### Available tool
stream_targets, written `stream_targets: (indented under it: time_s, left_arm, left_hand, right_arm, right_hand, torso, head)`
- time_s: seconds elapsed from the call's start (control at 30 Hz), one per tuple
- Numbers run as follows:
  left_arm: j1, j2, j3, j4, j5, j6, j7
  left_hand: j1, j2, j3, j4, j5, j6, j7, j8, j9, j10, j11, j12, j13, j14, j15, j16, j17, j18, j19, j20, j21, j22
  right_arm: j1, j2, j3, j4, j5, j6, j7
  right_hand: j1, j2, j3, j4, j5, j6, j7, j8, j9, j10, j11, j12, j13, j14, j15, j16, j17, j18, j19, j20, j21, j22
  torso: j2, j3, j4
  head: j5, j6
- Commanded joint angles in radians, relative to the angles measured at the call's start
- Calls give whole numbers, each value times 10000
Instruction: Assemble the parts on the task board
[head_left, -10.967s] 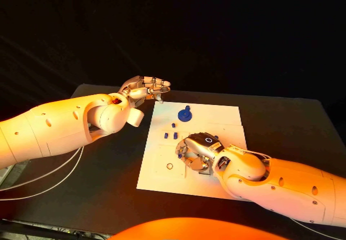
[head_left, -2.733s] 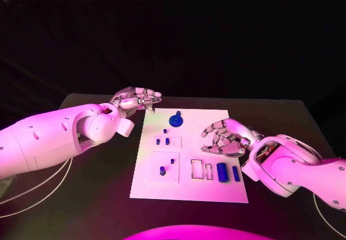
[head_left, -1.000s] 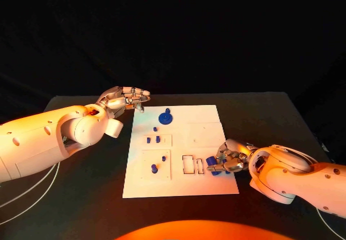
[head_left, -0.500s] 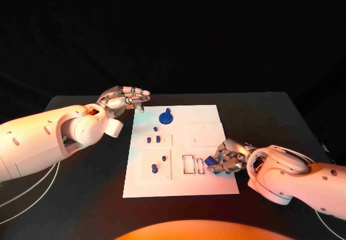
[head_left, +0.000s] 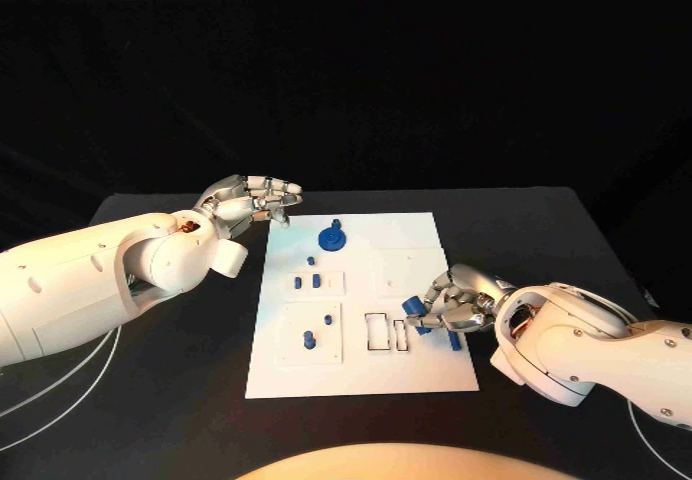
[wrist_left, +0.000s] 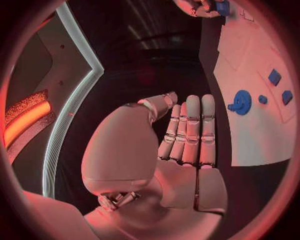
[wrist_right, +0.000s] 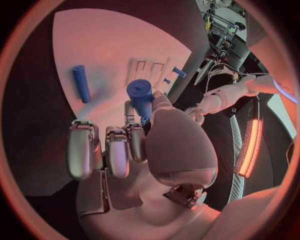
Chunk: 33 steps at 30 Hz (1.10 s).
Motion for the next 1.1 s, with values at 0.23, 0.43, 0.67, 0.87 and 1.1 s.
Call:
stream_targets:
  time_s: [0.23, 0.43, 0.67, 0.87, 1.1]
  left_arm:
    - [7, 34, 6, 24, 29, 154, 60]
    - [8, 36, 6, 34, 30, 162, 57]
    - [9, 27, 6, 54, 30, 167, 57]
    - [9, 9, 6, 60, 30, 168, 54]
    - [9, 4, 6, 65, 30, 172, 51]
  left_hand:
    - [-52, 34, -32, 14, 63, -89, 6, 53, -14, -79, -15, 33, -13, -49, 9, -45, -16, 153, -75, 20, -69, -9]
    - [-52, 34, -32, 14, 63, -89, 6, 53, -14, -79, -15, 33, -13, -49, 9, -45, -16, 153, -75, 20, -69, -9]
    - [-52, 34, -32, 14, 63, -89, 6, 53, -14, -79, -15, 33, -13, -49, 9, -45, -16, 153, -75, 20, -69, -9]
    - [-52, 34, -32, 14, 63, -89, 6, 53, -14, -79, -15, 33, -13, -49, 9, -45, -16, 153, -75, 20, -69, -9]
    - [-52, 34, -32, 14, 63, -89, 6, 53, -14, -79, -15, 33, -13, -49, 9, -45, -16, 153, -75, 20, -69, -9]
  right_arm:
    - [101, 470, -7, -41, 933, 265, 224]
    - [-37, 1045, -12, -345, 1027, 756, 104]
    - [-220, 1462, -15, -650, 921, 1020, -90]
    - [-285, 1663, -15, -780, 829, 1112, -174]
    - [-301, 1780, -14, -951, 523, 952, -309]
  right_hand:
    - [46, 438, 128, 9, 56, 599, -501, 251, 277, 330, -76, 51, 1331, 1049, -93, 49, 2492, -206, 615, -100, 87, 2199]
    - [-338, 477, 146, 8, -79, 627, -499, 245, 314, 346, -75, 32, 1344, 1049, -95, 49, 2494, -205, 609, -111, 80, 2196]
    - [-789, 271, 30, 3, -123, 663, -494, 261, 375, 376, -69, 46, 1388, 1053, -91, 56, 2515, -205, 605, -110, 83, 2195]
    - [-860, 267, 23, 4, -151, 681, -498, 272, 388, 390, -70, 71, 1413, 1055, -92, 59, 2522, -207, 607, -110, 96, 2198]
    - [-909, 281, 27, 3, -197, 694, -502, 280, 400, 392, -75, 67, 1414, 1054, -94, 58, 2520, -206, 606, -111, 92, 2196]
  torso:
    - [13, -6, 11]
    - [19, 2, 16]
    - [16, 4, 3]
    - [12, 13, -12]
    - [13, 9, -2]
  head:
    - [26, -1]
    - [55, -44]
    - [84, -63]
    - [122, -83]
    - [113, -64]
